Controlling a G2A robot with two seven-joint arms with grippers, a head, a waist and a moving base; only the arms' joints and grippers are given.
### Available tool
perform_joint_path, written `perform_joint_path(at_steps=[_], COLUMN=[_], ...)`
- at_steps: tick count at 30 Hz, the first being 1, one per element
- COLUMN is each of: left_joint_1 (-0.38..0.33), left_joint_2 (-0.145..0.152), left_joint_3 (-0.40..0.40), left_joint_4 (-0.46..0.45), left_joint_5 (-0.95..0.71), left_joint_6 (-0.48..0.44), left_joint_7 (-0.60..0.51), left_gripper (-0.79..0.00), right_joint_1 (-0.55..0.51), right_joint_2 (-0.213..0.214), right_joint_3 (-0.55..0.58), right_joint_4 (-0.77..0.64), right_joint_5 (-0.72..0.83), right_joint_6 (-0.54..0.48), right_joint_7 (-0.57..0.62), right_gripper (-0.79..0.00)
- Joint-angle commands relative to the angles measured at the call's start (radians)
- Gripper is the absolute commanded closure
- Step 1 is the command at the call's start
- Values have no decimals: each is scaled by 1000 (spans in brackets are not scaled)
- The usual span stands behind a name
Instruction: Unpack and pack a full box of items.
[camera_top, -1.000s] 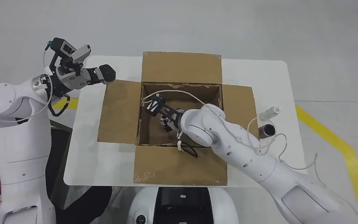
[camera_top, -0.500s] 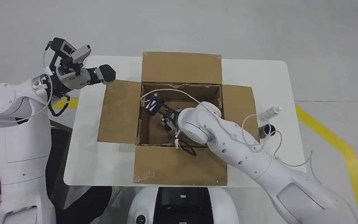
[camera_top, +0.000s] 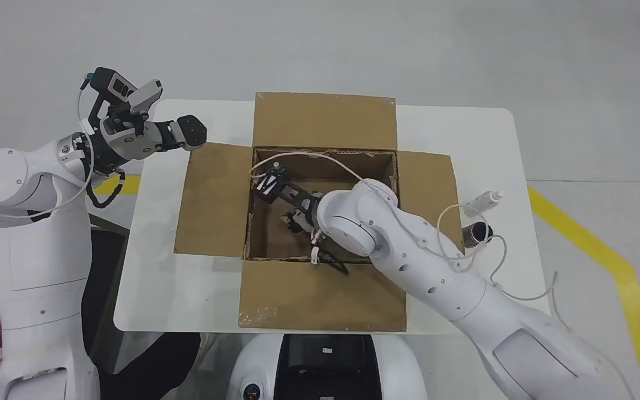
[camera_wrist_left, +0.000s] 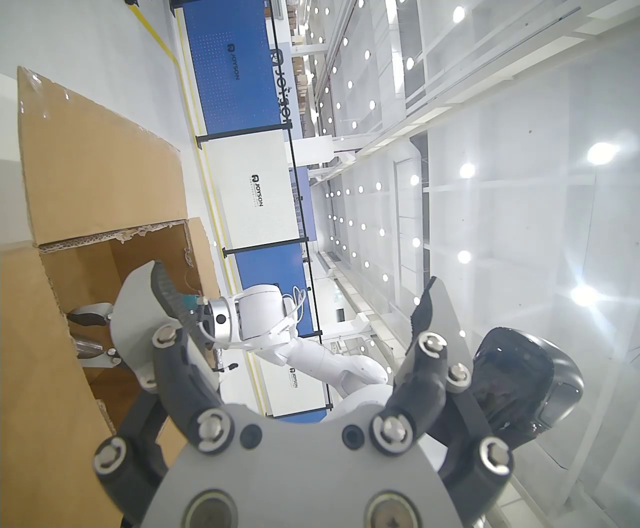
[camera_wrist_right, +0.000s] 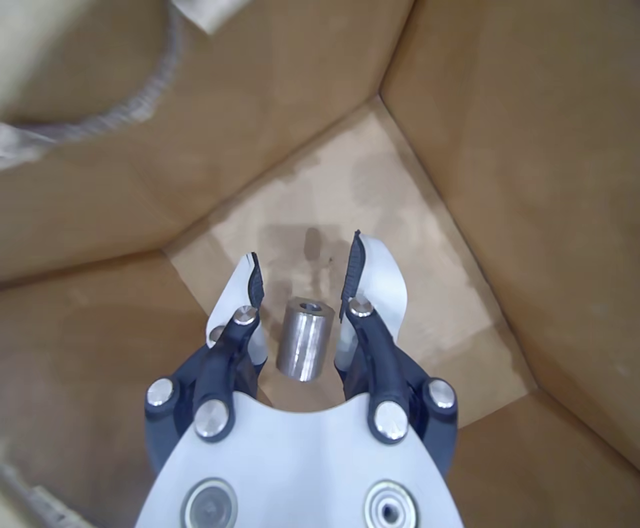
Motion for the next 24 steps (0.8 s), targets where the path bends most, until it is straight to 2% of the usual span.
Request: perform_joint_path(at_steps=[1,14,24], left_joint_1=[0,0,0], left_joint_2=[0,0,0], left_joint_3=[0,0,0], left_joint_4=[0,0,0], left_joint_5=[0,0,0], left_joint_6=[0,0,0], left_joint_7=[0,0,0], left_gripper=[-785,-785,-785], right_joint_1=[-18,-256,-464], right_joint_2=[7,85,135], right_joint_3=[24,262,422], right_joint_4=[-44,-451,-651], right_joint_5=[2,-7,-8], right_joint_6=[-12,-106,-254], right_joint_7=[1,41,24], right_gripper=[-345,-345,-360])
